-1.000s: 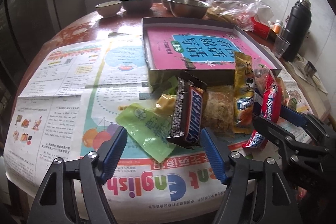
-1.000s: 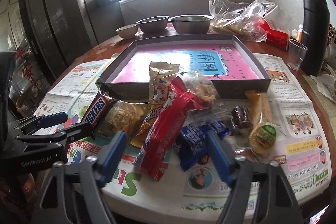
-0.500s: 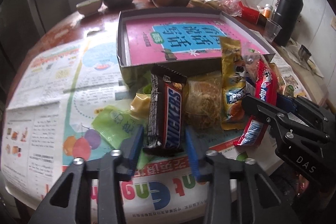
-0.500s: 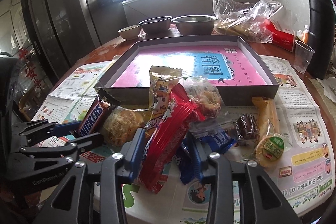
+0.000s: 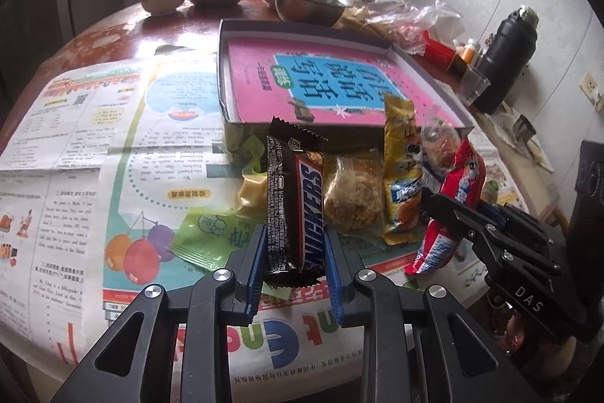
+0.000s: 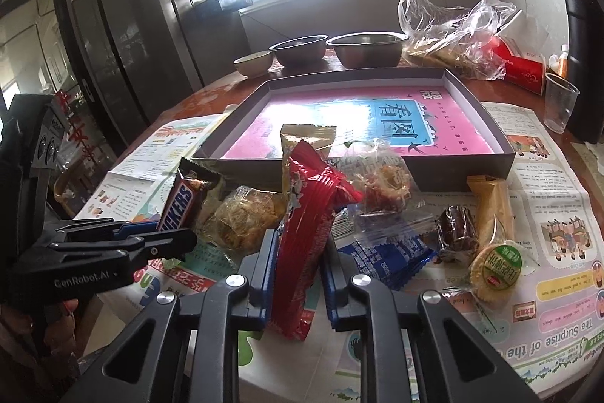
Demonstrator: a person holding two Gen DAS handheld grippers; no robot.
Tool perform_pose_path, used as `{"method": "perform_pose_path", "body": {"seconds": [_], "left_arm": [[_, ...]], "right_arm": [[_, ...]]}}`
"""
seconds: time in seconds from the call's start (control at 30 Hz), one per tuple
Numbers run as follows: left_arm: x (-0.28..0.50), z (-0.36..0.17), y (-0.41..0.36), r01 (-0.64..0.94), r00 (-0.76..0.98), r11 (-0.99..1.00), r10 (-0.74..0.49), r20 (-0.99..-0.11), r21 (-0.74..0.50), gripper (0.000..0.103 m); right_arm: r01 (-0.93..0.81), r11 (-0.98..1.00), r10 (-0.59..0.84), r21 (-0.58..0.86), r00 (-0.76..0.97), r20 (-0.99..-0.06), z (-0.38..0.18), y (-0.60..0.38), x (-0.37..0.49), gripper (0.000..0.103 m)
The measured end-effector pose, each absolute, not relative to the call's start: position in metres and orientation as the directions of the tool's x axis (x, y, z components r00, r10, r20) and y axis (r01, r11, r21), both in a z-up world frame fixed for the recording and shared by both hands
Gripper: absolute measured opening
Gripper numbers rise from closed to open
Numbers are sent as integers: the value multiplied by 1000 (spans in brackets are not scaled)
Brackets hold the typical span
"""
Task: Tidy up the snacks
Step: 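Lift the Snickers bar with the left gripper while the right gripper lifts the red snack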
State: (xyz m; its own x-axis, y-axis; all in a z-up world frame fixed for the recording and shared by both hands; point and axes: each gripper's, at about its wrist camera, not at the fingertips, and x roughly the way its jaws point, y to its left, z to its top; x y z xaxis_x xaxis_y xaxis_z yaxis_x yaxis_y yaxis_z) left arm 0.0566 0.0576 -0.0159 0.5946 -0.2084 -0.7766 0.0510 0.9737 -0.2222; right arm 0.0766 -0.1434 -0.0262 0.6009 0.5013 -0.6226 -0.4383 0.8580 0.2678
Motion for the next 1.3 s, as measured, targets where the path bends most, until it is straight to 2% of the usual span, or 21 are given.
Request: {"method": "perform_pose_path", "body": {"seconds": [0.73, 0.97, 1.3], "left_arm": [[67, 25, 52, 72, 663, 970, -222, -715, -233, 29], [79, 41, 48, 85, 690, 968, -227, -687, -235, 29], [105, 48, 44, 76, 710, 967, -222, -668, -241, 29]], "right_arm": [[-465, 838, 541, 287, 638, -548, -3, -153, 72, 18], [-456, 827, 561, 327, 661, -498, 19, -168, 79, 18], [-373, 867, 490, 332, 762, -424, 51, -203, 111, 18]]}}
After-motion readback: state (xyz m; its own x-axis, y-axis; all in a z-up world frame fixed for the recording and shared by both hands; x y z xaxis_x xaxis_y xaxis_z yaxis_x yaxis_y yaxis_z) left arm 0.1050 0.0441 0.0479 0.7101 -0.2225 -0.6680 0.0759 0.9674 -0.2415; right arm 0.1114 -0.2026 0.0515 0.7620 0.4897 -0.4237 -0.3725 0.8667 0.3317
